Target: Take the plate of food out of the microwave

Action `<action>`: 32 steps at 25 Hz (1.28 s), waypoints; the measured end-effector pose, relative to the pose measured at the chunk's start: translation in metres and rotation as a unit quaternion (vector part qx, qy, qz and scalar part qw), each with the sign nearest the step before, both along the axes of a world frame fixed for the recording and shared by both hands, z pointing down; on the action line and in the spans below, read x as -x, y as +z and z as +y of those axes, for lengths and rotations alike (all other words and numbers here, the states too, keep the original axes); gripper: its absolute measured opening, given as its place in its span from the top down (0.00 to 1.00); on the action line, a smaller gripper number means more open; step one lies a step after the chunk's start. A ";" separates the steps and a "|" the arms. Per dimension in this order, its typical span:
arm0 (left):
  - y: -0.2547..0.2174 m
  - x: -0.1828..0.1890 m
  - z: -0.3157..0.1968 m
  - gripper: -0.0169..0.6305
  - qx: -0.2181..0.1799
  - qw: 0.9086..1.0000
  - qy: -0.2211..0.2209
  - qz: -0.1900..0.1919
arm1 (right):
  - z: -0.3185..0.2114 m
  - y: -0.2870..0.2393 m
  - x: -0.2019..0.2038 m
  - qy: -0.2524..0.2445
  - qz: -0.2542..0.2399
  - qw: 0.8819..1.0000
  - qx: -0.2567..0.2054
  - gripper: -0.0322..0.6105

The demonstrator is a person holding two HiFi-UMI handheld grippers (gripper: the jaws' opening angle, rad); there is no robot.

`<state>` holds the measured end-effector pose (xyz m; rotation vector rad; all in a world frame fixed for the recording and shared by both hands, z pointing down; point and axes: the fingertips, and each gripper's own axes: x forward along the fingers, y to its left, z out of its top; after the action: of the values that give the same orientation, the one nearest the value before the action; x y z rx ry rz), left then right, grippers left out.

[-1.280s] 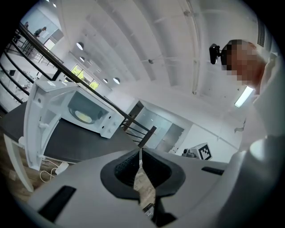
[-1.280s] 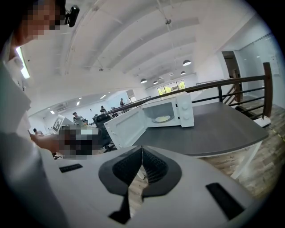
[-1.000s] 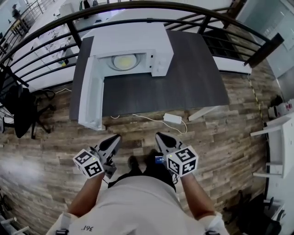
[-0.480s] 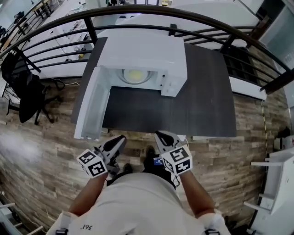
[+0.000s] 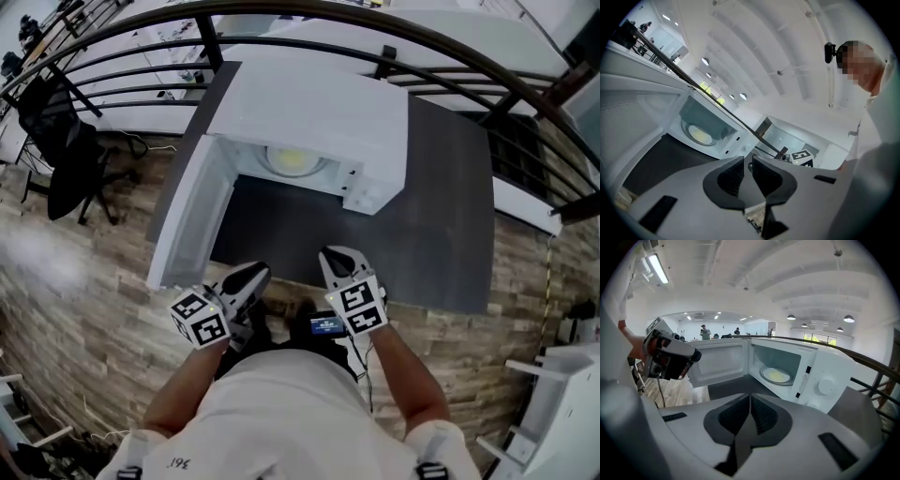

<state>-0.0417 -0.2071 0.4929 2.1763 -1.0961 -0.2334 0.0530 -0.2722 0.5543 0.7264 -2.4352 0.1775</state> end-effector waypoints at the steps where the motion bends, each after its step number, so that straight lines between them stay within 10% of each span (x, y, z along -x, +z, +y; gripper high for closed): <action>1: 0.001 0.002 -0.006 0.91 0.001 1.000 0.001 0.000 | -0.006 0.003 0.004 -0.002 0.005 1.000 -0.001 0.96; 32: 0.074 0.033 -0.131 0.92 0.037 0.998 0.018 -0.057 | -0.161 0.086 0.096 -0.049 0.179 0.979 -0.086 0.92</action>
<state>-0.0746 -0.3385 0.5666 2.1639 -1.1092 -0.0516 -0.0426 -0.4330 0.6402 0.6474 -2.1492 -0.1919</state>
